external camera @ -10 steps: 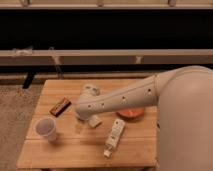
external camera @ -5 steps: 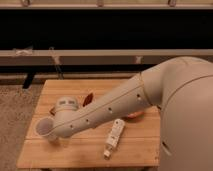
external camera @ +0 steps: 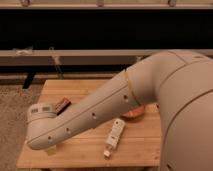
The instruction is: Place the ceramic cup in the ceramic bowl
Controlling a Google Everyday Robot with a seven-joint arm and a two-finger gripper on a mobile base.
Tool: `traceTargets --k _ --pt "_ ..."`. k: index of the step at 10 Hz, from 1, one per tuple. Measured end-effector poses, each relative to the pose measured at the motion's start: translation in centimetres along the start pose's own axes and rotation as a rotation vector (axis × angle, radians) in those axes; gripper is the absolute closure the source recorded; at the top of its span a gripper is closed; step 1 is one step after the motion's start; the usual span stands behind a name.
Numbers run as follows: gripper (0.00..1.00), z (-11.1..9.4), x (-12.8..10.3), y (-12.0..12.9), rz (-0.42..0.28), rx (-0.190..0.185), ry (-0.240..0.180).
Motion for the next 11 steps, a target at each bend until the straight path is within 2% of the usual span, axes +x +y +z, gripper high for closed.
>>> traceTargets --k 3,7,9,11 --pt "0.20 3.5 -2.2 0.2 -0.048 -0.051 0.002" --pt "0.20 6.9 -4.0 -0.3 -0.071 -0.108 0.009" --pt "0.20 8.7 -3.7 -0.3 -0.073 -0.122 0.027" --pt "0.34 9.8 -3.2 -0.5 -0.061 -0.121 0.044"
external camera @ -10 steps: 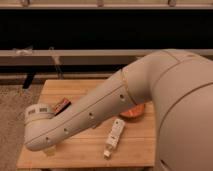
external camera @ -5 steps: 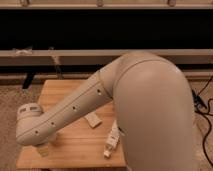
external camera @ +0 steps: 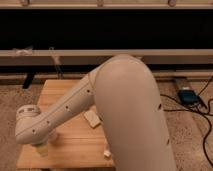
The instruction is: Place the ceramic cup in the ceramic bowl
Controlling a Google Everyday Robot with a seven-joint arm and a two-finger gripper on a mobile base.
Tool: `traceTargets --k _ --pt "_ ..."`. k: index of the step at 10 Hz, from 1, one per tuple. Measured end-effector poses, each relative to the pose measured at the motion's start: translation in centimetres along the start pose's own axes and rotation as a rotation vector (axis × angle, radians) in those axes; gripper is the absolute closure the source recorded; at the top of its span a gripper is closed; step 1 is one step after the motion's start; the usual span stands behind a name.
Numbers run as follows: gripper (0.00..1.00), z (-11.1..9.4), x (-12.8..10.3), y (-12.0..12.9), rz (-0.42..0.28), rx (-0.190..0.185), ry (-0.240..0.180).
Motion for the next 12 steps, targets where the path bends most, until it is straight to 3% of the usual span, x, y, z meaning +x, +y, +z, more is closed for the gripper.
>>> traceTargets --k 3,6,10,12 --pt "0.64 -0.7 2.0 -0.8 0.055 0.040 -0.014" --pt "0.95 -4.5 5.2 -0.7 0.104 0.118 -0.051" --pt "1.00 -8.9 10.1 -2.5 0.191 0.210 -0.060" --pt "1.00 -11.0 14.3 -5.0 0.272 0.255 -0.048"
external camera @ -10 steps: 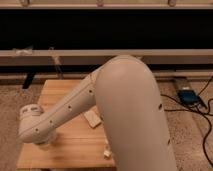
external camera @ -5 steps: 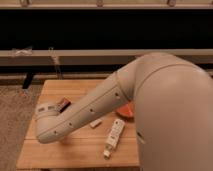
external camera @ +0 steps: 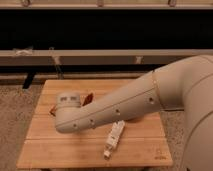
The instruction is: Place the ceramic cup in the ceramic bowl
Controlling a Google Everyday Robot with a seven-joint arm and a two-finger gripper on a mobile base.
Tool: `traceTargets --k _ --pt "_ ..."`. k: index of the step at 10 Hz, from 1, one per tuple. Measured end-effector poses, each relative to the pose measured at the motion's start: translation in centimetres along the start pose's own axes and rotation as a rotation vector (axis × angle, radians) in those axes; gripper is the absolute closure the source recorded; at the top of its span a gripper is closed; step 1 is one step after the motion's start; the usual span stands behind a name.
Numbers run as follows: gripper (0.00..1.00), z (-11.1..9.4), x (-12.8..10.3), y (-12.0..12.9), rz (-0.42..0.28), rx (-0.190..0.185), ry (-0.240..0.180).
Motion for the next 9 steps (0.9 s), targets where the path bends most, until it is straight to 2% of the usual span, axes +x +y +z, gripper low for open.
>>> traceTargets --k 2,5,9 --pt "1.00 -0.8 3.0 -3.2 0.074 0.023 0.014" --pt "1.00 -1.1 9.4 -8.7 0.220 0.044 0.056" --pt "1.00 -0.5 18.8 -14.6 0.439 0.065 0.143"
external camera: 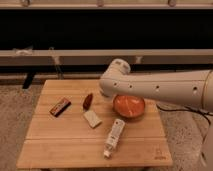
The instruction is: Place the ceramic cup in the ceramic bowl
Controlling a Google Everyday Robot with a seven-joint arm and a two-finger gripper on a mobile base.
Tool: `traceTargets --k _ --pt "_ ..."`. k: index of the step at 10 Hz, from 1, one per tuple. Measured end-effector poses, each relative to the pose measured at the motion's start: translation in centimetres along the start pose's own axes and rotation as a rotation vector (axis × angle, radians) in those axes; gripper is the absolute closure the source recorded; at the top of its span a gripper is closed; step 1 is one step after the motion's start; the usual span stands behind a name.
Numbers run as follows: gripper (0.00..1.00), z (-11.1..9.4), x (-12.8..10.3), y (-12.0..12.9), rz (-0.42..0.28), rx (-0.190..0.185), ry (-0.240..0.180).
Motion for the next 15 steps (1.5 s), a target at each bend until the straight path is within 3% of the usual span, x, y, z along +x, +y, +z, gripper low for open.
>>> traceTargets --k 1,3,6,8,10,15 --pt "1.00 0.6 1.8 -1.3 0.054 0.006 0.029" --pt "0.90 2.1 4.3 -2.5 0.136 0.008 0.089" --pt "0.60 4.8 7.3 -2.5 0.207 -0.011 0.172" --pt "0.37 6.0 8.7 -2.0 0.233 -0.024 0.203" --pt "0.21 6.7 9.0 -1.5 0.237 -0.026 0.220" --pt "0.20 5.2 9.8 -1.6 0.227 -0.004 0.236"
